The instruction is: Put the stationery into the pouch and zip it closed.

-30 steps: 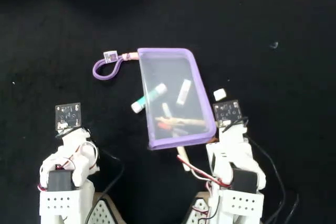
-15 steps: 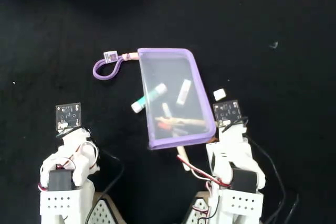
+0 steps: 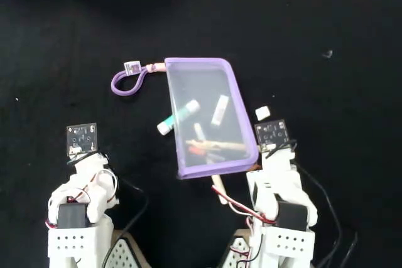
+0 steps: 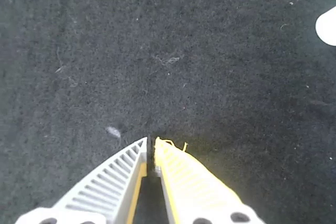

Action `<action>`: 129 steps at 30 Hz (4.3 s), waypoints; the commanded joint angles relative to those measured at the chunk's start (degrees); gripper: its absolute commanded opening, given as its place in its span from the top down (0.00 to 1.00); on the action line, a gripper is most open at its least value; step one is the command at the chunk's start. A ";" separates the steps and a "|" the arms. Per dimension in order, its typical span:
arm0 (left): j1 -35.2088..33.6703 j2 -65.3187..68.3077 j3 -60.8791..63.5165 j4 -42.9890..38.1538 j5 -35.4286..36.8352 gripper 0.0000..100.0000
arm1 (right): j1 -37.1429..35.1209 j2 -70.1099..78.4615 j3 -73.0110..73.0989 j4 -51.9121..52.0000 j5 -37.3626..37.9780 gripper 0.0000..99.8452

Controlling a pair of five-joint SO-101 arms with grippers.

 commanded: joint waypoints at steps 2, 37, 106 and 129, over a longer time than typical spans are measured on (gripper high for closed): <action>-0.40 -0.35 1.10 -0.62 0.09 0.97 | 0.62 -5.05 0.22 0.44 -0.18 0.98; 1.10 -0.26 -11.56 -11.52 -0.79 0.76 | 3.87 -5.05 0.22 0.44 -0.44 0.97; 8.13 117.10 -98.33 -13.27 45.10 0.75 | 4.31 -4.97 0.22 -4.04 -0.44 0.97; 1.45 123.52 -98.33 -19.87 45.10 0.75 | -5.01 -4.97 -10.24 -1.67 23.47 0.75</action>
